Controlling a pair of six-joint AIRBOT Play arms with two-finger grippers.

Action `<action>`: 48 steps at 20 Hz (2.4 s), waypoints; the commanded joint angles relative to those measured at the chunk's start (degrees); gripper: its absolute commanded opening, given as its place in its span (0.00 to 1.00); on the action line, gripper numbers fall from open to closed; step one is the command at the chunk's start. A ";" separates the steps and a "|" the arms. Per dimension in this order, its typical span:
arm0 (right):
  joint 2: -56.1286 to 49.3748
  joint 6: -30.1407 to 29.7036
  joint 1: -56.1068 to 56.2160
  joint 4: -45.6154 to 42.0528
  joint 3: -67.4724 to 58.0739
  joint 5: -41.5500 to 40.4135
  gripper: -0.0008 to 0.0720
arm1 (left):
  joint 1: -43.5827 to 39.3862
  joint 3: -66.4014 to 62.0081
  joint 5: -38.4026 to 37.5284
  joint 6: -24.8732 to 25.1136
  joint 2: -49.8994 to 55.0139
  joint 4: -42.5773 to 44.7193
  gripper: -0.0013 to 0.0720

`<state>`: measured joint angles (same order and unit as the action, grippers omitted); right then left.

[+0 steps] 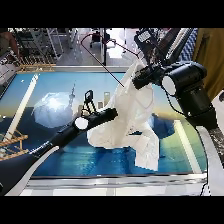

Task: Fold the clothes and pants, and hang the long-sleeved shirts on hangers.

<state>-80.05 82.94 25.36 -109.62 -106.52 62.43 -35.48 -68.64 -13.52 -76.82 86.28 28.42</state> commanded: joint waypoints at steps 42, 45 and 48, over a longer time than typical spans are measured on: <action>-9.64 12.52 3.19 -16.68 8.37 7.54 0.03 | 32.54 -13.46 -55.43 20.76 -12.61 -16.63 0.04; -9.60 14.03 3.19 -16.65 2.43 14.53 0.03 | 23.98 -13.46 -52.54 20.74 -12.61 -11.56 0.05; -9.03 11.23 3.26 -12.26 -5.11 22.75 0.03 | 17.20 -13.49 -47.25 20.72 -12.63 -4.98 0.68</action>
<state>-89.49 92.58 28.49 -124.92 -106.02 77.62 -12.12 -82.13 -65.23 -56.31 73.65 17.67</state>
